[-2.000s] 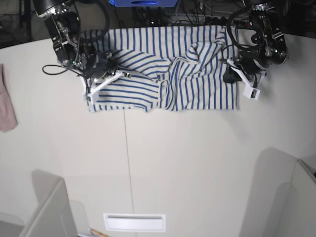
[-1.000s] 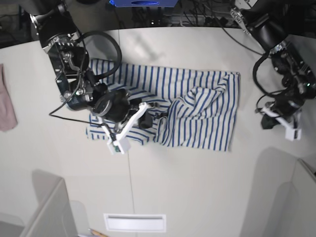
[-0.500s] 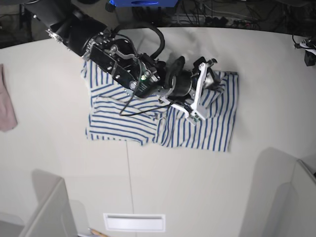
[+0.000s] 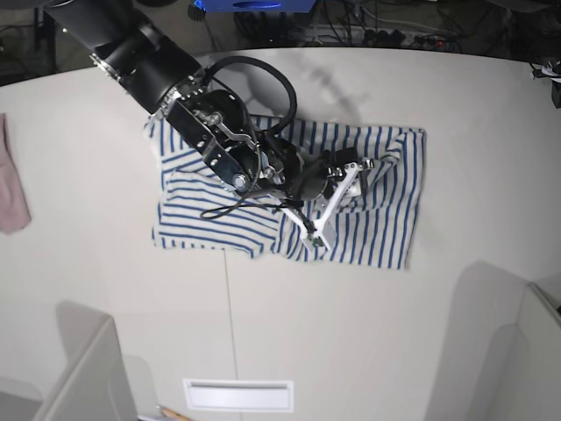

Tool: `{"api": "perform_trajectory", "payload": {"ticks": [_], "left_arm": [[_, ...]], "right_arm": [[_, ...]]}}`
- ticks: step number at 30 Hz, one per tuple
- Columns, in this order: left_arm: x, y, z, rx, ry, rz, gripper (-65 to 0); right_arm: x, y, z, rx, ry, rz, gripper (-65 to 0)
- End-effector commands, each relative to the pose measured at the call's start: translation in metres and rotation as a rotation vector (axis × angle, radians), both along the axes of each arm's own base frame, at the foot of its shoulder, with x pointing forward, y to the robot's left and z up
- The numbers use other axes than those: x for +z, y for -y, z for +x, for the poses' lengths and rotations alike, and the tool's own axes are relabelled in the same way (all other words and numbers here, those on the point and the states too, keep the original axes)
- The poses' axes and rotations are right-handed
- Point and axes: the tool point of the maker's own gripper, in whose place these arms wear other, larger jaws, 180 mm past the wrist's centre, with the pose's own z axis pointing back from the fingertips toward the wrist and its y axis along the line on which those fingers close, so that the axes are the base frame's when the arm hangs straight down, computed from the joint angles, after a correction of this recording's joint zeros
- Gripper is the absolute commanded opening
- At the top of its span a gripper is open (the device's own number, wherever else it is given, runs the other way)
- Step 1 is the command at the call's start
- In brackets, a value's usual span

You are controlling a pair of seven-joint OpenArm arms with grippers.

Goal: Fold the T-shirt properly
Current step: 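Reach the right gripper across and fold the shirt's sleeve side inward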

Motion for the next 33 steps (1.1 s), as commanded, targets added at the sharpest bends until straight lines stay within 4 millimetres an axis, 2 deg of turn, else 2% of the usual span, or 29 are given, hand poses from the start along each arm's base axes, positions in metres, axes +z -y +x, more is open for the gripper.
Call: {"api": "perform_trajectory", "payload": {"ticks": [1, 5, 11, 17, 20, 21, 22, 23, 25, 30, 33], "left_arm": [[0.014, -0.005, 0.007, -0.02, 0.031, 0.029, -65.0], [0.014, -0.005, 0.007, -0.02, 0.03, 0.029, -65.0], [0.013, -0.005, 0.006, -0.019, 0.029, 0.028, -65.0], [0.013, -0.005, 0.007, -0.018, 0.03, 0.027, -65.0], [0.013, -0.005, 0.007, -0.018, 0.031, 0.027, -65.0], [0.013, -0.005, 0.007, -0.018, 0.031, 0.027, -65.0], [0.013, -0.005, 0.007, -0.018, 0.031, 0.027, -65.0], [0.014, -0.006, 0.007, -0.019, 0.031, 0.028, -65.0], [0.01, -0.008, 0.005, -0.01, 0.024, 0.02, -65.0], [-0.004, -0.014, 0.002, 0.036, 0.023, -0.027, -65.0], [-0.009, -0.015, -0.001, 0.051, 0.017, -0.042, -65.0]], "right_arm": [[0.006, -0.003, 0.009, -0.01, 0.018, 0.01, -29.6], [-0.01, -0.003, 0.012, -0.019, -0.018, -0.026, -29.6], [-0.011, 0.006, 0.027, -0.052, 0.077, -0.089, -29.9], [-0.013, -0.003, 0.024, -0.048, 0.061, -0.081, -30.2], [-0.021, -0.003, 0.019, -0.049, 0.037, -0.091, -30.5], [-0.022, -0.002, 0.019, -0.05, 0.033, -0.094, -32.0], [-0.023, -0.002, 0.019, -0.05, 0.032, -0.094, -36.9], [-0.023, -0.003, 0.018, -0.049, 0.031, -0.094, -44.1], [-0.025, -0.001, 0.015, -0.05, 0.024, -0.089, -63.6], [-0.011, 0.0, 0.004, -0.044, 0.053, -0.044, -65.0], [0.005, 0.003, -0.005, -0.037, 0.088, -0.005, -65.0]]}}
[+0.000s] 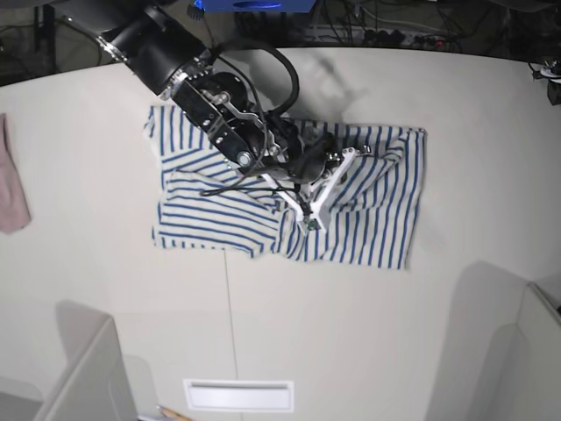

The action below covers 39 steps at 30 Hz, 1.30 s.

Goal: Fold the T-shirt properly
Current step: 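Reach the right gripper across and fold the shirt's sleeve side inward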

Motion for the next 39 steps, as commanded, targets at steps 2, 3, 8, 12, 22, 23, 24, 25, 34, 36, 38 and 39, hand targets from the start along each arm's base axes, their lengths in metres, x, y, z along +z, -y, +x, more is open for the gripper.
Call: {"api": "perform_trajectory", "payload": {"ticks": [2, 3, 8, 12, 22, 23, 24, 25, 34, 36, 38, 39], "left_arm": [[0.013, -0.006, 0.006, -0.017, 0.027, 0.033, -65.0], [0.014, -0.006, 0.007, -0.019, 0.031, 0.035, -65.0], [0.011, 0.0, 0.011, -0.038, 0.025, 0.025, -65.0], [0.002, 0.011, 0.017, -0.078, 0.007, 0.003, -65.0], [-0.001, 0.016, 0.02, -0.093, 0.002, -0.005, -65.0], [-0.001, 0.016, 0.02, -0.093, 0.002, -0.005, -65.0], [-0.001, 0.016, 0.02, -0.093, 0.002, -0.005, -65.0], [-0.001, 0.016, 0.02, -0.093, 0.002, -0.005, -65.0], [0.001, 0.016, 0.026, -0.093, 0.02, -0.003, -65.0], [0.003, 0.016, 0.029, -0.095, 0.027, -0.001, -65.0], [0.009, 0.018, 0.034, -0.111, 0.039, 0.015, -65.0], [0.01, 0.023, 0.038, -0.127, 0.045, 0.018, -65.0]], "right_arm": [[0.022, -0.002, 0.005, 0.003, 0.057, 0.048, -65.0], [0.022, 0.002, 0.004, -0.014, 0.053, 0.046, -65.0], [0.019, 0.023, 0.004, -0.07, 0.051, 0.016, -65.0], [0.033, 0.036, 0.004, -0.085, 0.089, 0.024, -65.0], [-0.007, 0.048, -0.008, -0.138, 0.006, -0.037, -65.0], [-0.012, 0.05, -0.009, -0.141, -0.004, -0.048, -65.0], [-0.015, 0.051, -0.009, -0.143, -0.011, -0.056, -65.0], [-0.019, 0.052, -0.01, -0.145, -0.019, -0.064, -65.0], [-0.01, 0.066, -0.016, -0.224, -0.038, -0.01, -34.8], [0.002, 0.068, -0.015, -0.221, -0.009, 0.009, -36.9], [0.014, 0.064, -0.017, -0.212, 0.013, 0.039, -39.8], [0.018, 0.061, -0.017, -0.21, 0.02, 0.052, -41.9]]}}
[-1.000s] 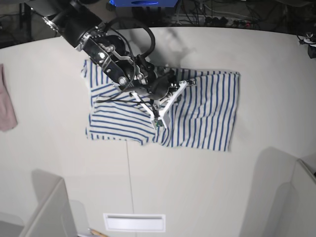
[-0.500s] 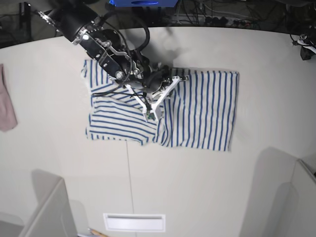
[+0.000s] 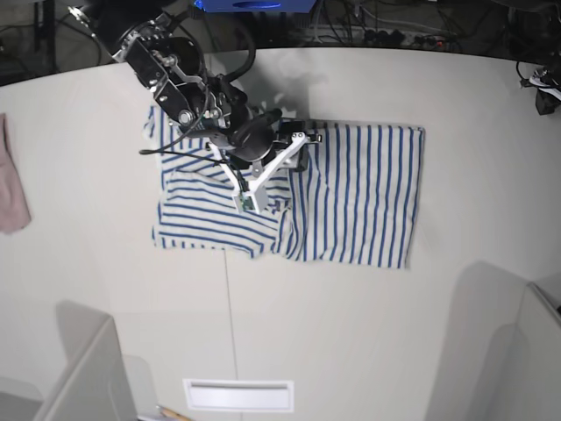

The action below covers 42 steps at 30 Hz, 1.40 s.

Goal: Fold the T-shirt properly
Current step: 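Reach the right gripper across and fold the shirt's sleeve side inward, then grasp the shirt's folded edge with the right gripper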

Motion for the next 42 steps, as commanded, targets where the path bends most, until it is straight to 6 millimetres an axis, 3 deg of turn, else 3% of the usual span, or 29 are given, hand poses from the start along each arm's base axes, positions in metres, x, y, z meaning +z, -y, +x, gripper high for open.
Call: {"api": "perform_trajectory", "payload": {"ticks": [1, 3, 5, 10, 14, 16, 18, 21, 26, 31, 33, 35, 37, 42], "left_arm": [[0.016, 0.005, 0.016, -0.058, 0.046, 0.03, -65.0], [0.022, 0.021, 0.028, -0.125, 0.055, 0.044, -65.0], [0.026, 0.035, 0.036, -0.17, 0.07, 0.051, -65.0], [0.024, 0.064, 0.046, -0.214, 0.099, 0.022, -65.0], [0.015, 0.08, 0.048, -0.24, 0.093, -0.014, -65.0], [0.015, 0.083, 0.052, -0.247, 0.099, -0.017, -65.0], [0.017, 0.08, 0.053, -0.239, 0.107, -0.015, -65.0], [0.019, 0.078, 0.054, -0.241, 0.108, -0.006, -65.0], [0.018, 0.078, 0.052, -0.241, 0.102, -0.007, -65.0], [0.019, 0.078, 0.054, -0.24, 0.108, -0.008, -65.0], [0.019, 0.078, 0.054, -0.24, 0.108, -0.008, -65.0], [0.019, 0.078, 0.055, -0.241, 0.11, -0.006, -65.0], [0.019, 0.078, 0.055, -0.241, 0.11, -0.006, -65.0], [0.02, 0.078, 0.055, -0.241, 0.111, -0.006, -65.0]], "right_arm": [[0.011, -0.006, 0.003, 0.005, 0.026, 0.031, -44.9], [0.014, -0.019, 0.0, 0.03, 0.027, 0.05, -53.7], [0.002, -0.02, 0.005, 0.03, 0.01, 0.022, -65.0], [-0.032, -0.007, 0.009, -0.012, -0.032, -0.047, -65.0], [-0.063, 0.004, 0.001, -0.03, -0.095, -0.106, -65.0], [-0.058, 0.005, 0.002, -0.033, -0.087, -0.099, -65.0], [-0.042, 0.005, 0.002, -0.032, -0.048, -0.067, -65.0], [-0.008, 0.03, 0.018, -0.103, 0.036, -0.022, -65.0], [0.01, 0.119, 0.056, -0.329, 0.073, 0.007, -65.0], [0.026, 0.189, 0.073, -0.359, 0.143, 0.151, -21.3], [0.023, 0.222, 0.076, -0.375, 0.18, 0.163, -9.3], [0.009, 0.253, 0.074, -0.399, 0.162, 0.153, -4.4], [-0.006, 0.274, 0.071, -0.415, 0.116, 0.151, -4.8], [-0.041, 0.284, 0.059, -0.4, 0.02, 0.163, -8.0]]}}
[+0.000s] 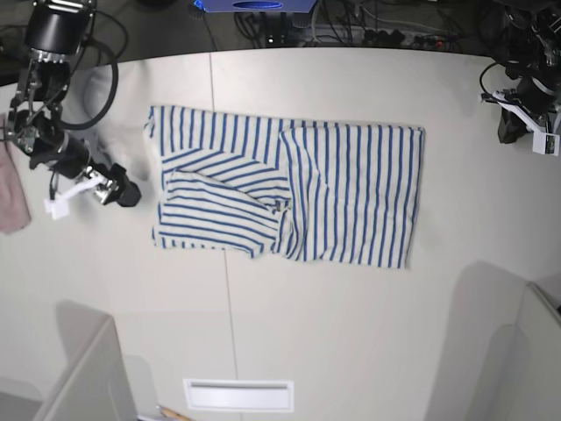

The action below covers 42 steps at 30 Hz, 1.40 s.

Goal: Fold the T-shirt properly
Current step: 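Grasp the shirt's folded edge with the right gripper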

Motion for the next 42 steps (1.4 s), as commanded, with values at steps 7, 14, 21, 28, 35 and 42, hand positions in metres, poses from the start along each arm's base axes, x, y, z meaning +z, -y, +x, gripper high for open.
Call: {"api": "perform_trajectory", "payload": {"ticks": [7, 14, 21, 28, 35, 42], "left_arm": [[0.012, -0.003, 0.006, -0.014, 0.039, 0.014, -65.0], [0.012, -0.003, 0.007, -0.014, 0.041, 0.014, -65.0], [0.017, -0.004, 0.015, -0.013, 0.066, 0.018, -65.0], [0.014, -0.014, 0.024, -0.011, 0.031, 0.118, -65.0], [-0.001, 0.002, 0.048, -0.089, -0.018, 0.171, -65.0], [-0.026, 0.034, 0.076, -0.229, -0.099, 0.247, -65.0]], "right_arm": [[-0.032, -0.025, -0.01, 0.114, -0.095, -0.04, -7.8], [-0.04, -0.087, -0.023, 0.297, -0.096, -0.001, -8.0], [-0.054, -0.115, -0.042, 0.389, -0.144, 0.009, -8.0], [-0.063, -0.112, -0.041, 0.378, -0.173, 0.015, -14.9], [-0.07, -0.112, -0.035, 0.358, -0.199, 0.03, -36.2], [-0.075, -0.108, -0.027, 0.346, -0.218, 0.033, -56.1]]}}
